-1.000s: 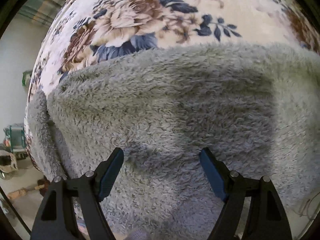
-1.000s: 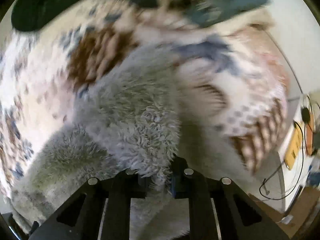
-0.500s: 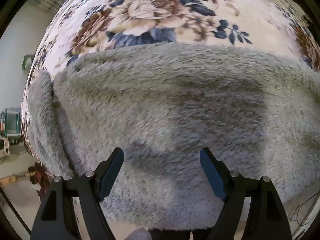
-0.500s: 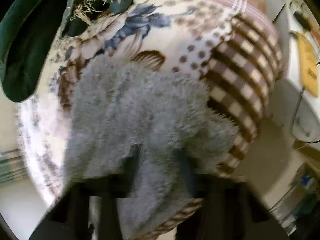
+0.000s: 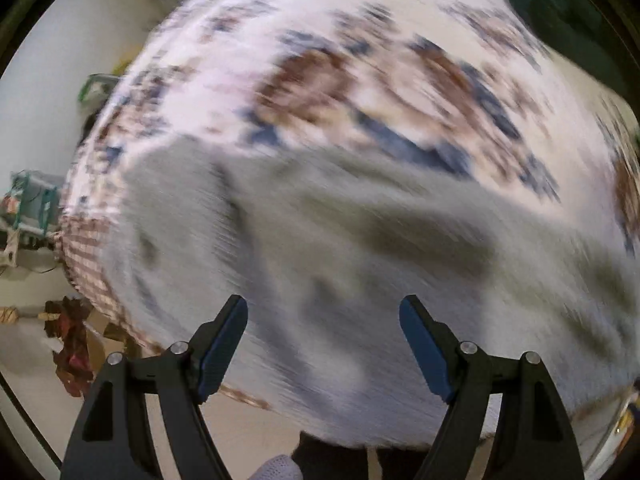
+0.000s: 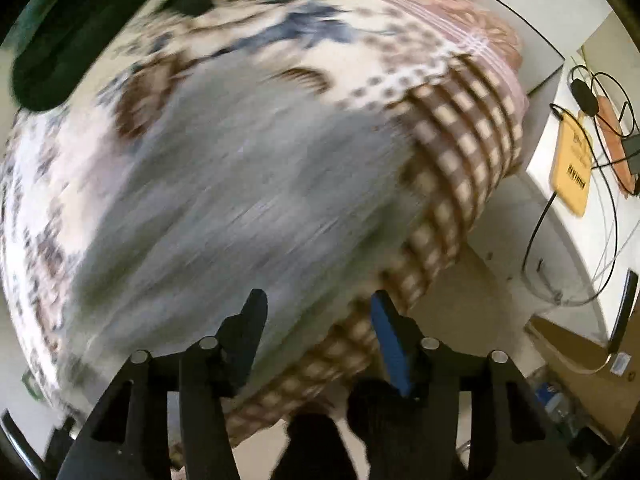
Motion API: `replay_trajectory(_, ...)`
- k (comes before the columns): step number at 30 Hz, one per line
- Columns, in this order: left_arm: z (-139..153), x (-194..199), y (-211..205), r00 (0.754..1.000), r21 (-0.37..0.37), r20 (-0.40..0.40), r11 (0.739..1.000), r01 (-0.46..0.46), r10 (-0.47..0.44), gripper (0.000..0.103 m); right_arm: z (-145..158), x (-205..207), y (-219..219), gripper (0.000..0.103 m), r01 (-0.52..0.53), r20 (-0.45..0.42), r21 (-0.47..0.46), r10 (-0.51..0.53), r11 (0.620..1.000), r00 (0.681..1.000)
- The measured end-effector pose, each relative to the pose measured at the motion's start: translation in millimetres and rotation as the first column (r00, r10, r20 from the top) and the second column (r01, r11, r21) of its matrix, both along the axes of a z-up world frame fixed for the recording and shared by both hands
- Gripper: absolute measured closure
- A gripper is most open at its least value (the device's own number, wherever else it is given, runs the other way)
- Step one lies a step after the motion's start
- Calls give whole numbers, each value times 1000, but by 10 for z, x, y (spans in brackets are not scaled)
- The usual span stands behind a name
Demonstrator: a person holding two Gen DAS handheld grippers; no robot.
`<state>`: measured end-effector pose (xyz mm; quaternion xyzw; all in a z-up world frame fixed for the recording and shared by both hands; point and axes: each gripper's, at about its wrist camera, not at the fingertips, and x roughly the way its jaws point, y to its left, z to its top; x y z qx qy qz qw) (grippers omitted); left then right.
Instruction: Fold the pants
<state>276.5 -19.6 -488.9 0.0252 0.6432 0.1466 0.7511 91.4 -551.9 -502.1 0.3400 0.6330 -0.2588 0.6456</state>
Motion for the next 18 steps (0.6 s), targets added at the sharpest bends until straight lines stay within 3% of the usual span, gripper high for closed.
replay_trajectory(3,83,262,558,997,38,3,996,-75,75,26,-113,232,744,44,-25,0,91,25,996,1000)
replay_trajectory(8,-238,762,1320,984,67,-69,985,-159,164,26,-381,601,1831,44,-62,-21,153,66,986,998)
replay_trajectory(12,-645,1060,1718,969,65,-132,977,-202,209,26,-326,786,2525,44,-72,15,95,70,993,997)
replay_trajectory(13,-758,1105,1781,964,49,-155,977,-209,214,29,-324,783,2642,44,-76,19,80,75,994,997)
replay_trajectory(14,-840,1120,1848,962,23,-167,976,-217,217,52,-321,820,2742,44,-84,20,66,83,994,996)
replay_trajectory(15,-861,1106,1899,963,-8,-164,976,-219,215,63,-325,811,2857,44,-97,14,65,96,993,995)
replay_trajectory(16,-843,1073,1929,966,-44,-152,975,-220,211,81,-333,852,2930,44,-102,9,67,102,992,995)
replay_trajectory(18,-692,937,1959,979,-88,-88,977,-194,186,88,-413,865,3088,43,-119,-13,83,121,989,993)
